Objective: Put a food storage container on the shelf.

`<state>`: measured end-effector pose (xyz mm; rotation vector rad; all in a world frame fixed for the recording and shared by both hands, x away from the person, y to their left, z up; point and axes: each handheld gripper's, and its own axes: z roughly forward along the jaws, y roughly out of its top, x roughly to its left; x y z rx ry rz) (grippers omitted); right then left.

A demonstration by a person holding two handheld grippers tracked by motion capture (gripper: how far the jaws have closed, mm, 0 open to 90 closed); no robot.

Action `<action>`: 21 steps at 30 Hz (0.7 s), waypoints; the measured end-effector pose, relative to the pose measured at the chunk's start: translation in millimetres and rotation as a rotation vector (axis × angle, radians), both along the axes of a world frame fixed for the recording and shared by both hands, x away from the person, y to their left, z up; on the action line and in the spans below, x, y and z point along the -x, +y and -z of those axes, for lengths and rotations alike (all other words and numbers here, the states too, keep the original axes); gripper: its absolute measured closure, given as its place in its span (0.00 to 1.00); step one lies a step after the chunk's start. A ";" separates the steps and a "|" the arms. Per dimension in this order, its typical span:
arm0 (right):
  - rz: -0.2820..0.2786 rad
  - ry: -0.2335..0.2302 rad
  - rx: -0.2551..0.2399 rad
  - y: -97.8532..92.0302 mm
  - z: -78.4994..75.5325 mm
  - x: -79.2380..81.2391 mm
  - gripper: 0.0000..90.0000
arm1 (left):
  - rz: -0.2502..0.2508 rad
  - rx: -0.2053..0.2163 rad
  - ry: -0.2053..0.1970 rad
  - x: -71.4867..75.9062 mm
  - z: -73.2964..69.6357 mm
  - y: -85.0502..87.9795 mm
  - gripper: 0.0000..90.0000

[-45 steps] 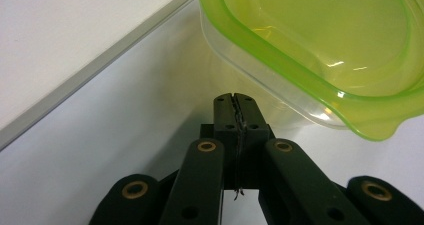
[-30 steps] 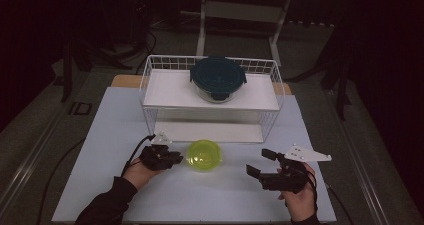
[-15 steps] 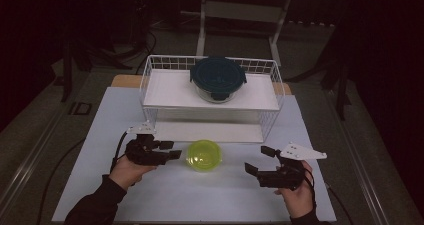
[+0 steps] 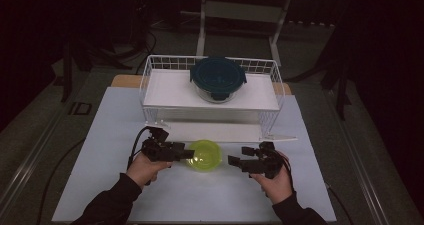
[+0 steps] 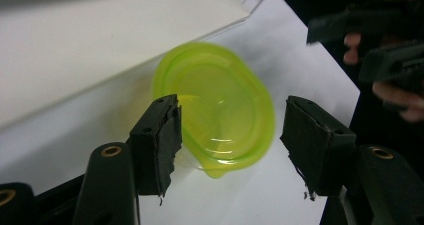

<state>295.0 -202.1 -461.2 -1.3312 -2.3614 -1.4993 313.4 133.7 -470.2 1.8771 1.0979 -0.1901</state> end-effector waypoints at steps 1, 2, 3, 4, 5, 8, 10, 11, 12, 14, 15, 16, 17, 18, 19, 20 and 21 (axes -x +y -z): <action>0.010 0.023 0.001 3.4 4.0 -3.9 0.29 | 0.000 0.000 0.000 0.0 0.0 0.0 0.44; 0.010 0.023 0.001 3.4 4.0 -3.9 0.29 | -0.026 0.013 0.030 -2.8 4.6 1.2 0.44; 0.013 0.053 -0.002 7.5 8.8 -8.7 0.31 | -0.044 0.028 0.058 -5.1 8.9 2.3 0.45; 0.023 0.081 -0.001 11.5 13.1 -13.4 0.34 | -0.053 0.033 0.073 -6.5 11.4 2.9 0.45; 0.030 0.099 -0.003 13.4 15.4 -15.8 0.36 | -0.058 0.053 0.094 -7.9 14.7 3.2 0.45; 0.045 0.181 -0.034 22.6 26.9 -26.9 0.43 | -0.073 0.062 0.150 -10.8 24.0 3.0 0.49; 0.056 0.209 -0.029 27.5 31.0 -29.7 0.46 | -0.077 0.061 0.173 -11.9 27.0 2.1 0.53; 0.060 0.225 -0.026 29.3 32.9 -31.1 0.47 | -0.081 0.057 0.184 -12.5 28.3 1.4 0.53; 0.073 0.230 -0.021 30.2 34.0 -31.9 0.50 | -0.077 0.048 0.185 -12.8 29.2 0.3 0.56; 0.073 0.238 -0.024 30.9 34.9 -32.8 0.50 | -0.077 0.048 0.185 -12.8 29.2 0.3 0.58; 0.080 0.252 -0.015 32.0 36.6 -34.2 0.53 | -0.057 0.037 0.202 -13.6 33.5 -1.8 0.64; 0.084 0.260 -0.011 32.6 37.5 -34.4 0.56 | -0.058 0.036 0.208 -13.5 34.7 -2.3 0.68; 0.085 0.262 -0.001 33.4 38.1 -34.2 0.59 | -0.064 0.038 0.213 -13.1 35.7 -2.6 0.70; 0.079 0.268 0.007 34.5 39.0 -33.9 0.60 | -0.061 0.040 0.212 -12.7 36.1 -2.6 0.74; 0.083 0.273 0.011 35.0 39.7 -33.3 0.65 | -0.069 0.040 0.208 -12.0 36.4 -2.2 0.76; 0.079 0.273 0.010 35.6 40.6 -33.0 0.69 | -0.069 0.040 0.208 -12.0 36.4 -2.2 0.78; 0.079 0.273 0.010 35.6 40.6 -33.0 0.69 | -0.070 0.051 0.211 -11.5 36.9 -1.5 0.78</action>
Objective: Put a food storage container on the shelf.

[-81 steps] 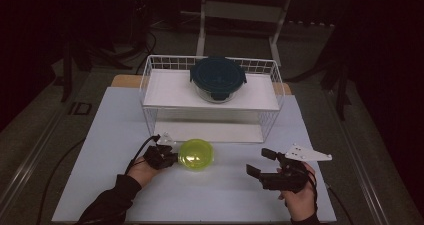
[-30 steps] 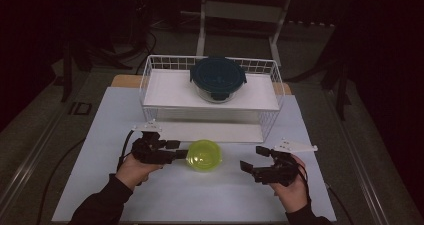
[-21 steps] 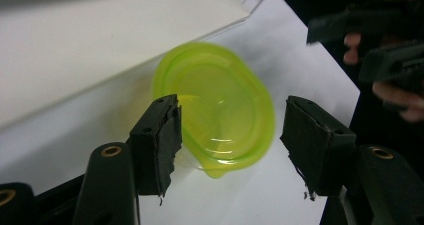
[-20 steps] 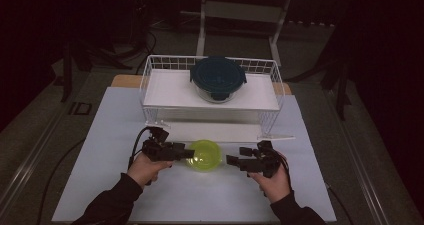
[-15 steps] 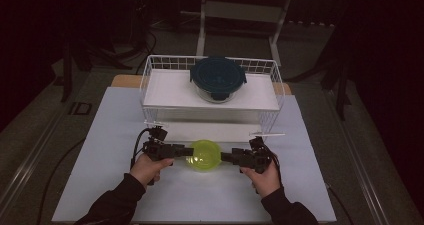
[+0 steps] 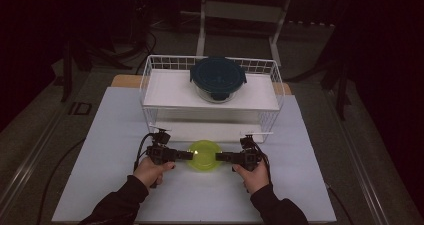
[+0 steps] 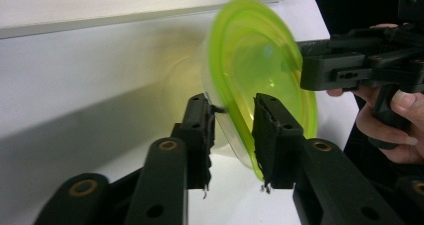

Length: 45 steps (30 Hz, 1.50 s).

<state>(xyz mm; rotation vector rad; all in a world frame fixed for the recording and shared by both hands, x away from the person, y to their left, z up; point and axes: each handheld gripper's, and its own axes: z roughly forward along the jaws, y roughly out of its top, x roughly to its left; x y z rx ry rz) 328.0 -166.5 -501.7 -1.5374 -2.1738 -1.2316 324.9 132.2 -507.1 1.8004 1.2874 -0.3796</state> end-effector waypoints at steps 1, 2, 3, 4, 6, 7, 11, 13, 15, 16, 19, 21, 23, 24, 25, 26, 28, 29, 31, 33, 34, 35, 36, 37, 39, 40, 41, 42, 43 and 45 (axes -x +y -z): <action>-0.014 0.001 -0.008 0.5 0.2 0.9 0.74 | -0.001 0.000 -0.005 1.2 0.1 0.2 0.79; -0.014 0.001 -0.008 0.5 0.2 0.9 0.74 | -0.001 0.000 -0.005 1.2 0.1 0.2 0.80; -0.030 0.000 -0.010 0.6 -0.8 1.9 0.77 | 0.001 0.000 -0.013 2.2 -0.3 -0.3 0.80; -0.030 0.000 -0.010 0.6 -0.8 1.9 0.77 | 0.001 0.000 -0.013 2.2 -0.3 -0.3 0.81; -0.040 -0.001 -0.014 0.8 -1.8 4.0 0.79 | -0.001 -0.010 -0.016 3.7 -1.6 -1.0 0.82; -0.048 0.002 -0.022 0.5 -1.9 5.8 0.80 | 0.006 -0.019 -0.024 5.7 -2.9 -1.8 0.82; -0.063 -0.017 -0.017 -0.5 -1.6 7.7 0.80 | 0.007 -0.018 -0.026 7.7 -3.4 -2.2 0.83; -0.070 -0.034 -0.036 -2.1 -1.0 10.6 0.83 | 0.024 -0.007 -0.012 10.1 -3.6 -0.4 0.84; -0.069 -0.030 -0.044 -3.1 -2.4 11.9 0.86 | 0.034 -0.007 -0.011 13.1 -4.8 -0.6 0.86; -0.069 -0.030 -0.044 -3.1 -2.4 11.9 0.86 | 0.034 -0.007 -0.011 13.1 -4.8 -0.6 0.87; -0.069 -0.060 -0.020 -3.0 -7.2 15.3 0.90 | 0.041 -0.033 -0.035 18.5 -7.0 -3.1 0.89; -0.064 -0.057 -0.027 -3.9 -7.4 16.2 0.90 | 0.039 -0.022 -0.041 20.4 -8.3 -2.5 0.89; -0.071 -0.062 -0.030 -4.8 -8.7 17.2 0.90 | 0.042 -0.013 -0.046 22.4 -11.2 -2.1 0.89; -0.069 -0.059 -0.040 -5.8 -10.0 17.7 0.90 | 0.047 -0.008 -0.049 23.1 -12.9 -1.9 0.90; -0.073 -0.061 -0.042 -6.5 -12.0 18.4 0.90 | 0.050 -0.009 -0.056 23.9 -15.3 -1.8 0.90; -0.074 -0.068 -0.044 -6.8 -14.1 19.4 0.90 | 0.052 -0.003 -0.059 24.8 -17.9 -1.6 0.90; -0.080 -0.077 -0.049 -7.5 -19.9 21.6 0.90 | 0.059 0.006 -0.072 26.6 -24.2 -1.0 0.90; -0.082 -0.086 -0.051 -8.2 -23.7 22.9 0.90 | 0.056 0.010 -0.074 27.6 -26.6 -1.0 0.90; -0.084 -0.094 -0.058 -9.1 -30.2 24.9 0.90 | 0.063 0.014 -0.086 29.5 -33.1 -0.7 0.90; -0.090 -0.104 -0.061 -9.9 -35.8 26.3 0.90 | 0.065 0.018 -0.096 31.1 -39.2 -0.6 0.90; -0.090 -0.104 -0.061 -9.9 -35.8 26.3 0.90 | 0.065 0.018 -0.096 31.1 -39.2 -0.6 0.90; -0.095 -0.115 -0.069 -11.3 -44.5 28.2 0.90 | 0.070 0.024 -0.110 33.1 -47.9 0.3 0.90; -0.100 -0.120 -0.068 -11.4 -47.5 29.0 0.90 | 0.070 0.029 -0.111 34.2 -51.2 0.7 0.90; -0.102 -0.124 -0.072 -11.7 -50.5 29.8 0.90 | 0.072 0.031 -0.116 35.1 -54.3 1.1 0.90; -0.109 -0.134 -0.076 -12.2 -56.6 31.1 0.90 | 0.073 0.032 -0.128 37.2 -61.3 1.4 0.90; -0.109 -0.140 -0.078 -12.3 -59.7 31.7 0.90 | 0.075 0.032 -0.132 37.6 -64.7 1.7 0.90; -0.108 -0.142 -0.083 -12.5 -62.6 32.3 0.90 | 0.077 0.033 -0.136 37.9 -67.9 2.1 0.90; -0.108 -0.151 -0.084 -12.5 -65.3 33.0 0.90 | 0.079 0.031 -0.145 38.4 -71.0 2.3 0.90; -0.106 -0.155 -0.088 -12.5 -68.0 33.5 0.90 | 0.077 0.032 -0.150 38.9 -74.1 2.2 0.90; -0.105 -0.165 -0.091 -12.6 -72.8 34.6 0.90 | 0.078 0.035 -0.159 39.5 -79.5 2.5 0.90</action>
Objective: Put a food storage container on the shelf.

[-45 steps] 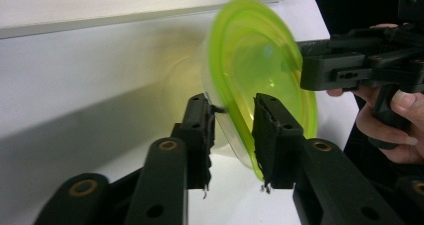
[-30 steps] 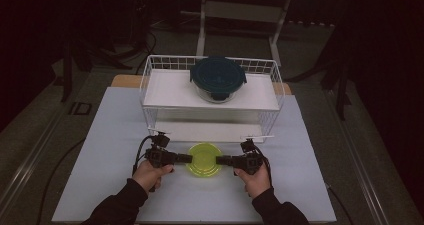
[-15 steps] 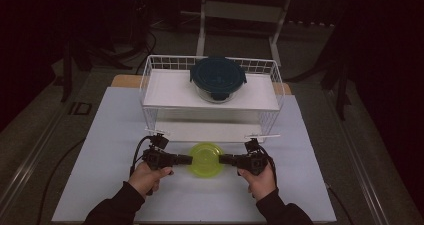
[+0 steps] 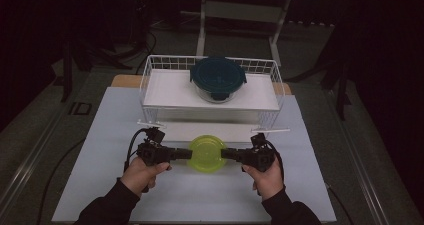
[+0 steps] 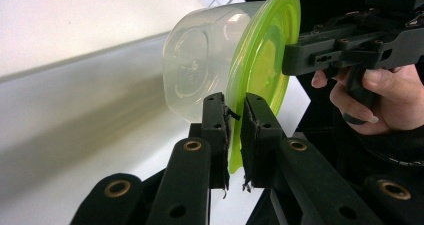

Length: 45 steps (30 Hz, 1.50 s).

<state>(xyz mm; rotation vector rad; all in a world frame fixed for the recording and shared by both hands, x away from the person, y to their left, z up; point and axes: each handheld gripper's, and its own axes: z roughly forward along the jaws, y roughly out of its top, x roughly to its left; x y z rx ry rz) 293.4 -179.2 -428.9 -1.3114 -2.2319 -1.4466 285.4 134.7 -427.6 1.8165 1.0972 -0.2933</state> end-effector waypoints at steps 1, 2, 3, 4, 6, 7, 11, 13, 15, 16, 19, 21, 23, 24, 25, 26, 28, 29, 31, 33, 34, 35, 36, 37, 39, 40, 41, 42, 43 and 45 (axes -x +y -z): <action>0.002 -0.005 -0.001 0.1 -2.4 0.4 0.90 | 0.003 0.001 -0.004 0.1 -2.4 0.2 0.90; 0.001 -0.011 0.001 0.1 -5.0 0.8 0.90 | 0.004 0.002 -0.008 0.1 -4.8 0.4 0.90; 0.002 -0.015 0.001 0.1 -7.6 1.1 0.90 | 0.006 0.005 -0.013 0.4 -7.4 0.7 0.90; 0.003 -0.021 0.001 0.2 -10.4 1.5 0.90 | 0.007 0.011 -0.016 0.5 -10.0 1.2 0.90; 0.002 -0.028 -0.003 0.0 -16.2 1.9 0.90 | 0.009 0.022 -0.023 0.8 -16.1 2.1 0.90; 0.001 -0.033 -0.003 -0.2 -19.2 1.9 0.90 | 0.011 0.025 -0.034 1.0 -19.2 2.4 0.90; 0.005 -0.053 -0.014 -0.8 -31.4 2.5 0.90 | 0.011 0.027 -0.060 2.0 -33.8 2.0 0.90; 0.008 -0.061 -0.017 -1.4 -37.8 2.2 0.90 | 0.012 0.029 -0.070 1.7 -41.3 1.6 0.91; 0.010 -0.070 -0.022 -2.4 -44.7 2.2 0.90 | 0.014 0.031 -0.084 1.1 -49.1 0.8 0.91; 0.012 -0.078 -0.027 -3.0 -48.1 2.1 0.90 | 0.013 0.036 -0.090 0.9 -52.9 0.5 0.91; 0.017 -0.098 -0.033 -4.6 -59.3 1.8 0.90 | 0.011 0.042 -0.106 -0.1 -63.8 -0.8 0.91; 0.021 -0.113 -0.031 -5.1 -67.0 1.0 0.90 | 0.012 0.040 -0.118 -1.5 -71.3 -1.3 0.91; 0.025 -0.122 -0.035 -5.6 -74.8 0.2 0.90 | 0.013 0.040 -0.131 -2.3 -79.2 -1.7 0.91; 0.024 -0.133 -0.033 -5.8 -78.9 0.1 0.90 | 0.012 0.045 -0.136 -2.5 -83.0 -1.8 0.91; 0.026 -0.141 -0.035 -6.2 -82.9 0.1 0.90 | 0.012 0.046 -0.141 -2.7 -86.7 -1.9 0.91; 0.027 -0.147 -0.037 -6.3 -86.9 0.1 0.90 | 0.012 0.048 -0.146 -3.3 -90.4 -2.1 0.91; 0.029 -0.159 -0.039 -6.7 -94.0 -0.9 0.90 | 0.008 0.049 -0.153 -5.2 -97.3 -2.6 0.91; 0.033 -0.168 -0.038 -6.6 -97.4 -1.6 0.90 | 0.008 0.048 -0.158 -6.6 -100.7 -2.7 0.91; 0.038 -0.175 -0.043 -7.1 -104.2 -4.0 0.90 | 0.006 0.051 -0.167 -9.7 -107.7 -3.1 0.91; 0.042 -0.187 -0.044 -7.1 -111.3 -6.8 0.90 | 0.002 0.055 -0.177 -13.0 -114.0 -3.3 0.91; 0.047 -0.194 -0.047 -7.2 -114.6 -8.4 0.90 | 0.001 0.055 -0.186 -14.6 -117.2 -3.6 0.91; 0.048 -0.201 -0.043 -7.2 -118.2 -10.1 0.90 | -0.002 0.060 -0.192 -16.1 -120.2 -3.6 0.91; 0.049 -0.201 -0.050 -7.5 -121.4 -12.1 0.90 | -0.005 0.064 -0.196 -17.7 -123.2 -3.8 0.91; 0.052 -0.206 -0.054 -7.7 -124.4 -14.0 0.90 | -0.005 0.064 -0.196 -17.7 -123.2 -3.8 0.91; 0.057 -0.217 -0.053 -7.5 -130.8 -17.6 0.90 | -0.011 0.073 -0.205 -23.3 -131.2 -3.7 0.91; 0.061 -0.220 -0.054 -7.2 -134.0 -19.4 0.90 | -0.014 0.073 -0.207 -25.4 -133.7 -3.6 0.91; 0.064 -0.226 -0.050 -6.6 -137.2 -21.1 0.90 | -0.018 0.074 -0.208 -27.5 -136.2 -3.7 0.91; 0.068 -0.232 -0.048 -6.0 -140.1 -23.3 0.90 | -0.020 0.075 -0.208 -29.6 -138.5 -3.6 0.91; 0.069 -0.233 -0.049 -5.8 -142.6 -25.8 0.90 | -0.023 0.074 -0.209 -31.8 -141.0 -3.6 0.91; 0.073 -0.235 -0.048 -5.0 -147.1 -30.7 0.90 | -0.030 0.068 -0.215 -35.5 -146.0 -3.9 0.91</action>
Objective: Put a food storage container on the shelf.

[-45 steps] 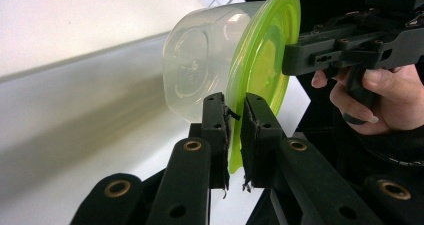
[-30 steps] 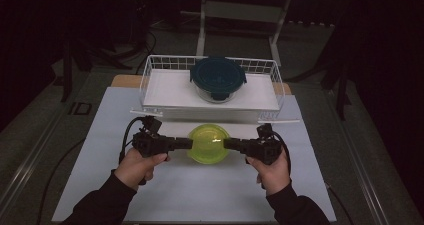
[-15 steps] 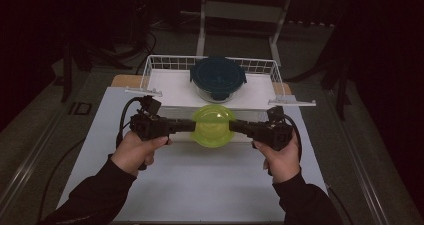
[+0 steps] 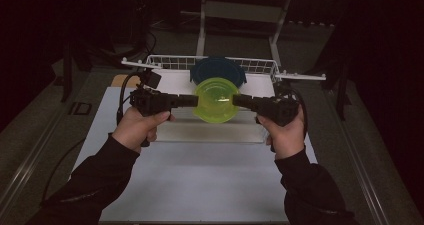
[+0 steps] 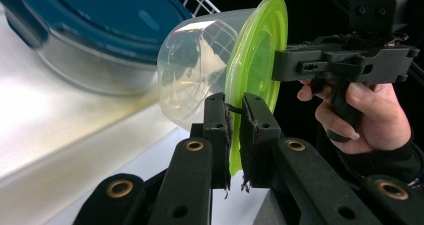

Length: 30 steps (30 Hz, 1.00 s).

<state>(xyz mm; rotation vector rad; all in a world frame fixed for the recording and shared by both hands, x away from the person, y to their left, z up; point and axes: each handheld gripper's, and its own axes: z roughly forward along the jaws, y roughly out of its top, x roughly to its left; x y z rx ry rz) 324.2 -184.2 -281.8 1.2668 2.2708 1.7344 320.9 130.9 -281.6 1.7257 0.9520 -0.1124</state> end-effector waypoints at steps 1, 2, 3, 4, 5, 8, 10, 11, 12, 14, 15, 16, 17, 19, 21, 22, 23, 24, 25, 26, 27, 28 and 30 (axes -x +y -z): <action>0.004 0.001 -0.001 0.4 -1.9 -2.5 0.90 | -0.001 -0.001 0.000 -2.3 -2.5 0.1 0.91; 0.007 -0.001 -0.002 0.9 -3.8 -5.1 0.90 | -0.005 -0.002 -0.003 -4.7 -4.8 0.4 0.91; 0.010 -0.001 -0.004 1.5 -5.7 -7.3 0.90 | -0.008 -0.005 -0.005 -6.9 -7.1 0.3 0.91; 0.015 -0.006 -0.002 2.3 -7.6 -9.5 0.90 | -0.009 -0.005 -0.005 -9.0 -9.2 0.5 0.91; 0.016 -0.006 -0.001 2.5 -9.9 -11.7 0.90 | -0.012 -0.001 -0.003 -11.3 -11.1 0.7 0.91; 0.023 -0.015 -0.002 3.2 -16.0 -18.3 0.90 | -0.020 -0.002 -0.009 -17.3 -17.6 0.1 0.91; 0.030 -0.020 -0.002 3.4 -20.2 -22.6 0.90 | -0.027 0.000 -0.011 -21.9 -21.3 -0.8 0.91; 0.034 -0.019 -0.005 3.2 -22.3 -25.1 0.90 | -0.030 0.004 -0.007 -24.6 -23.0 -1.5 0.91; 0.042 -0.024 -0.004 3.0 -24.5 -27.2 0.90 | -0.032 0.000 -0.008 -27.4 -24.7 -2.2 0.91; 0.054 -0.023 -0.003 2.8 -28.1 -32.2 0.89 | -0.039 0.004 -0.003 -32.8 -27.5 -3.9 0.91; 0.061 -0.022 -0.004 2.5 -29.4 -34.6 0.89 | -0.042 0.000 -0.003 -35.1 -28.7 -4.8 0.91; 0.066 -0.022 0.001 2.5 -30.3 -37.0 0.89 | -0.046 0.000 -0.001 -37.2 -29.2 -5.6 0.91; 0.069 -0.020 0.000 2.1 -30.6 -39.5 0.89 | -0.050 -0.003 -0.005 -39.4 -29.7 -6.7 0.91; 0.085 -0.020 0.008 1.8 -31.3 -44.1 0.89 | -0.065 -0.004 0.003 -44.3 -30.4 -10.1 0.91; 0.099 -0.007 0.005 -0.2 -31.3 -50.3 0.89 | -0.069 -0.001 0.011 -48.8 -30.1 -13.3 0.91; 0.099 -0.007 0.005 -0.2 -31.3 -50.3 0.89 | -0.069 -0.001 0.011 -48.8 -30.1 -13.3 0.91; 0.103 0.000 0.007 -1.7 -30.8 -54.8 0.89 | -0.068 0.004 0.026 -54.3 -28.1 -14.6 0.91; 0.107 0.003 0.010 -2.3 -30.0 -56.7 0.89 | -0.069 0.008 0.036 -56.8 -26.4 -15.1 0.91; 0.107 0.010 0.012 -2.7 -28.9 -58.7 0.89 | -0.071 0.008 0.043 -58.7 -24.9 -16.2 0.91; 0.109 0.013 0.013 -3.3 -27.6 -60.9 0.89 | -0.071 0.006 0.048 -60.2 -23.6 -16.7 0.91; 0.108 0.020 0.014 -3.8 -26.4 -63.1 0.89 | -0.072 0.014 0.050 -61.1 -22.9 -16.3 0.91; 0.105 0.025 0.006 -4.5 -25.9 -64.8 0.89 | -0.072 0.013 0.049 -61.8 -22.9 -16.3 0.91; 0.103 0.027 0.009 -3.9 -26.3 -66.5 0.89 | -0.081 0.014 0.043 -62.0 -22.5 -16.4 0.91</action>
